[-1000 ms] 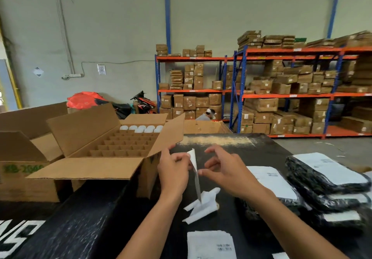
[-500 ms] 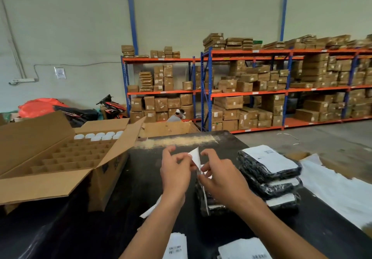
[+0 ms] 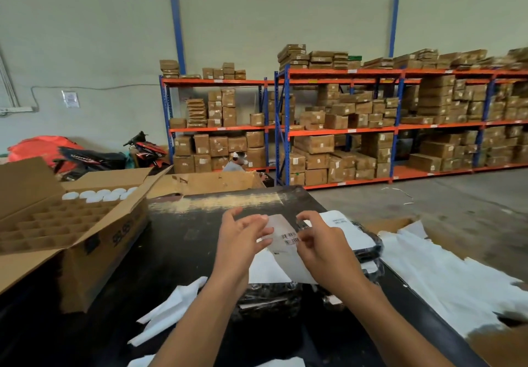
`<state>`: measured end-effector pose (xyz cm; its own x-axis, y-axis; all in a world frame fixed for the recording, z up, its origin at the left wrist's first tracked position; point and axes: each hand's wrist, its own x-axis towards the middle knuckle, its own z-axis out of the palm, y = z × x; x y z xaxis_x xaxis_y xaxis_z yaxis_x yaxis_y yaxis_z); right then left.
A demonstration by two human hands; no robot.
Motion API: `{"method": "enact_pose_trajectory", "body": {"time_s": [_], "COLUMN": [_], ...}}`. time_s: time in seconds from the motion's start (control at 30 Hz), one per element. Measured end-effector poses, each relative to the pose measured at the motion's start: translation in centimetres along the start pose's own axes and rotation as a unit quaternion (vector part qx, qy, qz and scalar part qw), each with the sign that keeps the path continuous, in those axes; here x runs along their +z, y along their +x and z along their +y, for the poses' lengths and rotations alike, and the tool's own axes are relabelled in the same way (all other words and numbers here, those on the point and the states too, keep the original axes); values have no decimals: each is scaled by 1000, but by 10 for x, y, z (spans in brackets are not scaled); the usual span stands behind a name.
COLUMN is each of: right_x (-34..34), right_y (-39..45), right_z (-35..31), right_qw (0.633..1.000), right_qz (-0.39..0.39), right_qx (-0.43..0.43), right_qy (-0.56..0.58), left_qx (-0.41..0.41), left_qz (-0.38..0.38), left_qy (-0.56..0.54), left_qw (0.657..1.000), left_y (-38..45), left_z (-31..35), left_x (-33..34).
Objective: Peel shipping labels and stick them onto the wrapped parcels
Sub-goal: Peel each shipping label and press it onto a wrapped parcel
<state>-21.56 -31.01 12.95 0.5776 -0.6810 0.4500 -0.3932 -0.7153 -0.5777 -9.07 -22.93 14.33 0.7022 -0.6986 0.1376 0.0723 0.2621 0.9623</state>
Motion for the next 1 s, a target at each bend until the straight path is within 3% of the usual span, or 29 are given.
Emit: {"method": "enact_pose_trajectory", "body": {"time_s": [0.17,0.33,0.67,1.0], "right_x": [-11,-9,48,79], "right_y": [17,32,56,84], "right_z": [3,1,15,43], "right_qw": [986,953,971,971], "right_qz": [5,2,2,-65], "right_qx": [53,109,151,190], "right_qy": [157,284,185,130], "left_qx": [65,-22,-13,-52], "left_qz": [19,-106,-82,-53], "left_qy": [193,187,207,268], "left_qw": [979,976,975,960], "left_y": [18,33,65,96], "left_z": [3,3,-26,-58], "left_x": [-18,-41,-62,-63]}}
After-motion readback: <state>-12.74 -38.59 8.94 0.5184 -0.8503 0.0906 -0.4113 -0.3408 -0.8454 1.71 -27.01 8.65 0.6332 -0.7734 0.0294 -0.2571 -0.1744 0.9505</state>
